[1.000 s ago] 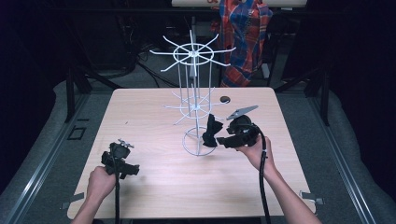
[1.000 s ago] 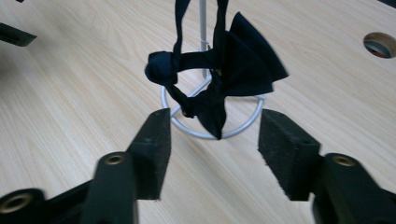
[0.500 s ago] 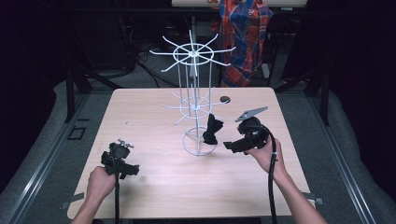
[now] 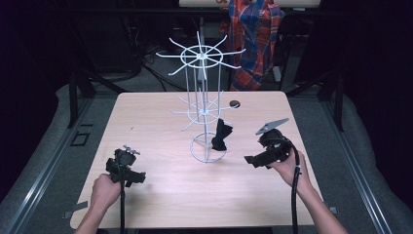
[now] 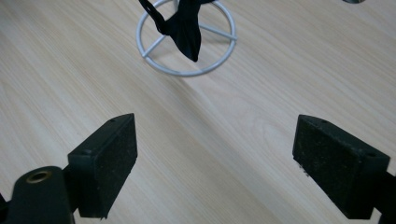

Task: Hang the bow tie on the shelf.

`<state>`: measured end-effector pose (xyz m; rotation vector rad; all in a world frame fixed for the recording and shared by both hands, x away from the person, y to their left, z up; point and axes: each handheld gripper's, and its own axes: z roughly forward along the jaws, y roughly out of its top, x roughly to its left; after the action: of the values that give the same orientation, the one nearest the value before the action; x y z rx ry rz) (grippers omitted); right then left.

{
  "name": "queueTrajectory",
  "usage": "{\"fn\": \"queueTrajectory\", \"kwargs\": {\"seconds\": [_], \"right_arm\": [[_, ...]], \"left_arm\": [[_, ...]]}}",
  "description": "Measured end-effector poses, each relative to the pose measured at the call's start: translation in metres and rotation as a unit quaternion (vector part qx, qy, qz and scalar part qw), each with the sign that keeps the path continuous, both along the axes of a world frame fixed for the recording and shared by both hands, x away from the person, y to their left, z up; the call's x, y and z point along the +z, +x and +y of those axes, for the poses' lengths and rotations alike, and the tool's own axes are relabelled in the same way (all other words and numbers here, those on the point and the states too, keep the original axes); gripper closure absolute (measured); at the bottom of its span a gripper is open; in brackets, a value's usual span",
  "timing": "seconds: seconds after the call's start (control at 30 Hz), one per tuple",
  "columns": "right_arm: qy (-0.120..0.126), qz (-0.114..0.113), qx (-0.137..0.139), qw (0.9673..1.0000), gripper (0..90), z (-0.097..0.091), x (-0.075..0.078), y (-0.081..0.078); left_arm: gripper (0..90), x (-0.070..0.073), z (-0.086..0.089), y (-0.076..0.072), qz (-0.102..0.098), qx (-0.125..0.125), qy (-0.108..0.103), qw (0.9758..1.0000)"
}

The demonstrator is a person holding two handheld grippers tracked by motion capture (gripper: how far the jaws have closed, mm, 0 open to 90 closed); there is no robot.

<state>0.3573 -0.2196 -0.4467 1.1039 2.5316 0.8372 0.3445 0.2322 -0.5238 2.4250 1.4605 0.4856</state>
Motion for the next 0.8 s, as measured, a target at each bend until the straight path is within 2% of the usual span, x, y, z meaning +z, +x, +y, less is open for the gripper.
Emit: {"fn": "queueTrajectory", "kwargs": {"seconds": [0.4,0.53,0.6,0.73,0.77,0.8], "right_arm": [[-0.019,0.022,-0.005,0.9996,11.1,-0.012,-0.014,-0.004],[-0.029,0.038,-0.014,0.9988,10.2,-0.022,-0.025,-0.007],[-0.025,0.046,-0.020,0.9984,10.1,-0.025,-0.030,-0.008],[-0.044,0.069,-0.025,0.9964,9.4,-0.028,-0.043,-0.004],[-0.055,0.072,-0.026,0.9956,9.4,-0.029,-0.044,-0.002],[-0.049,0.079,-0.027,0.9954,9.4,-0.028,-0.047,-0.002]], "left_arm": [[16.7,0.000,0.000,0.000,0.001,-0.001,0.000,1.0000],[16.7,0.000,0.000,0.000,0.000,0.000,0.000,1.0000],[16.8,0.000,0.000,0.000,-0.001,-0.001,-0.001,1.0000],[16.8,0.000,0.000,0.001,0.001,-0.001,0.001,1.0000],[16.8,0.000,0.000,0.001,-0.002,-0.002,0.001,1.0000],[16.8,0.000,0.000,0.001,-0.003,-0.002,0.002,1.0000]]}}
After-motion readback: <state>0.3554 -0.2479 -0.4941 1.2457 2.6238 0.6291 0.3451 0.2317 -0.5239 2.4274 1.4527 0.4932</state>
